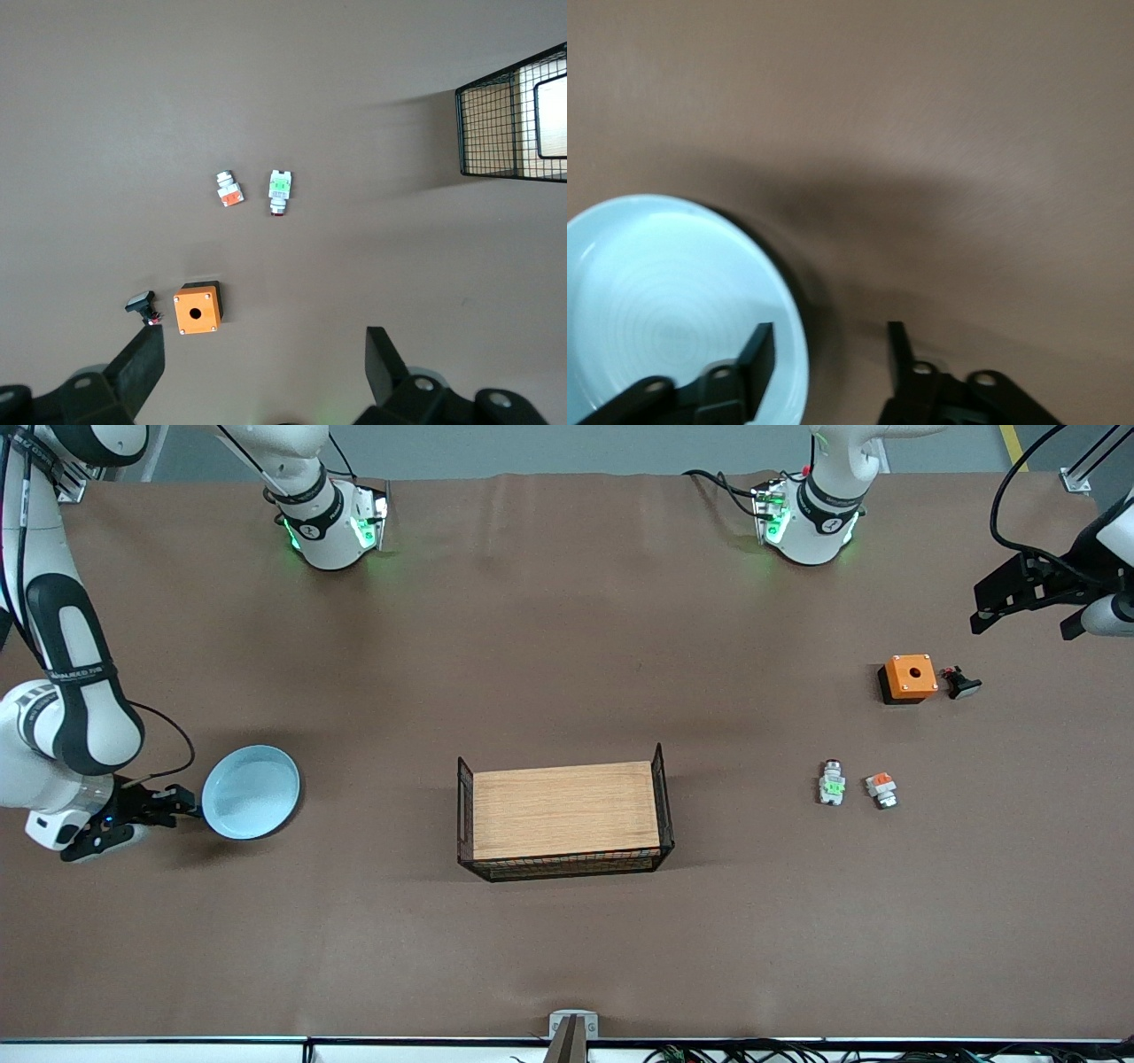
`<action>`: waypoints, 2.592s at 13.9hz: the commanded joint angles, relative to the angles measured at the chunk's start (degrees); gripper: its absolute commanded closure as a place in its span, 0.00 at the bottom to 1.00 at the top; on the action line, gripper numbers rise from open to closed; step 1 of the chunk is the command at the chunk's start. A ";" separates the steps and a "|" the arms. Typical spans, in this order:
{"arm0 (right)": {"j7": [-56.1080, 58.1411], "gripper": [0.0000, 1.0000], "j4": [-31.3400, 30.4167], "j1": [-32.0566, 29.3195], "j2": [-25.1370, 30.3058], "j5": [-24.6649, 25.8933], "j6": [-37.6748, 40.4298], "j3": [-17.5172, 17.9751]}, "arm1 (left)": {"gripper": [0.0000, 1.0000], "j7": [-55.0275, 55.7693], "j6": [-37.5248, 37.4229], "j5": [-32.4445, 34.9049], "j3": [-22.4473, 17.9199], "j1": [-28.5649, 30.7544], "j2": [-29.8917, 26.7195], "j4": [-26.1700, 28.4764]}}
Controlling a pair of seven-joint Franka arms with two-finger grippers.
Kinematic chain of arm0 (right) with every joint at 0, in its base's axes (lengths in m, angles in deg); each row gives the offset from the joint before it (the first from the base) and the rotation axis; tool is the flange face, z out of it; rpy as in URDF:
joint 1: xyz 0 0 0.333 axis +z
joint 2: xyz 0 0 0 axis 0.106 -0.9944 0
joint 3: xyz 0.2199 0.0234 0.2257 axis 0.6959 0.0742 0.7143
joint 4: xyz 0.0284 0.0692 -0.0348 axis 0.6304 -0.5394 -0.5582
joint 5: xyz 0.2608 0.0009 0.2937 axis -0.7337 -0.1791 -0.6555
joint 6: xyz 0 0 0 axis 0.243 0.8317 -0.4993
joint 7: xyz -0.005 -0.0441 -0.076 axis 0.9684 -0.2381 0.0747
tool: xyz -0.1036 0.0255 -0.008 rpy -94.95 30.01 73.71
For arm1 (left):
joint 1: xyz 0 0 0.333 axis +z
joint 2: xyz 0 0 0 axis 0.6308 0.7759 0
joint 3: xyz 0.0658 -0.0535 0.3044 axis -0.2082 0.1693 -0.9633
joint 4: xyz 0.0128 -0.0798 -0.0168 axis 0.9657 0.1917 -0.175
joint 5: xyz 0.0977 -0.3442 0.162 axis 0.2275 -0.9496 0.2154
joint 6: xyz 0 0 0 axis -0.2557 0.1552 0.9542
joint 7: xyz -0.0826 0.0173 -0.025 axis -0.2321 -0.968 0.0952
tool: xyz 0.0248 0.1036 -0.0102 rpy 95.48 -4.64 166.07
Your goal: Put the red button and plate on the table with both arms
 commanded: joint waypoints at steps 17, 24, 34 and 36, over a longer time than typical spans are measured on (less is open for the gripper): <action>-38.10 0.01 19.29 10.10 22.29 8.58 44.80 0.41 | 0.00 0.20 0.90 -0.35 0.57 0.05 -1.05 1.30; -48.51 0.01 9.46 18.28 31.09 8.66 42.72 -0.55 | 0.00 0.20 0.90 -0.26 0.57 0.05 -1.05 1.38; -48.25 0.01 6.10 25.67 38.56 10.50 39.89 -7.23 | 0.00 0.20 0.90 0.00 0.65 0.05 -1.05 1.47; -47.63 0.01 7.24 25.67 39.18 11.47 40.07 -6.97 | 0.00 0.20 0.90 0.00 0.65 0.05 -1.05 1.65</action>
